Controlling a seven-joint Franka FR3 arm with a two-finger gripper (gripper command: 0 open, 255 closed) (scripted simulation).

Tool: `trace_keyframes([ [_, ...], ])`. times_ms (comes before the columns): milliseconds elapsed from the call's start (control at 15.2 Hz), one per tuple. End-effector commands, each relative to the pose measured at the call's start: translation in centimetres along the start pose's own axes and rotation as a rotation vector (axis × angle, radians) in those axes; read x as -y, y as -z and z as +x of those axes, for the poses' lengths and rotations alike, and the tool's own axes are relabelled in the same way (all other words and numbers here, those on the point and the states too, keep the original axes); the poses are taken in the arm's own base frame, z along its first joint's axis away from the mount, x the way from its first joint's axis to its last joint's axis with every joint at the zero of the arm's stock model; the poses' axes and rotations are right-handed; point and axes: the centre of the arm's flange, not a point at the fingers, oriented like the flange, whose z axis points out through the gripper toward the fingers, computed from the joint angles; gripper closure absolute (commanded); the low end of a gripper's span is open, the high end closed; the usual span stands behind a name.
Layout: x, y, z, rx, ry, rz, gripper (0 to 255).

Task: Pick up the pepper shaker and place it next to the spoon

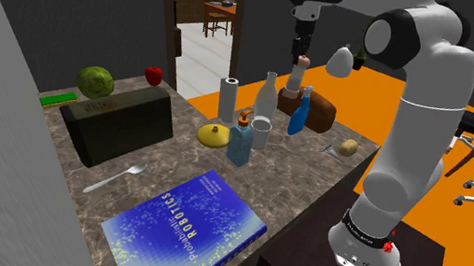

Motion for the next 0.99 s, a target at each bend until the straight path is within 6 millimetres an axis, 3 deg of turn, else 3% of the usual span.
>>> trace_keyframes([
  [0, 0.0, 1.0, -0.1, 0.0, 0.0, 0.0, 255],
  [924, -0.1, 8.4, -0.7, 0.0, 0.0, 0.0, 255],
])
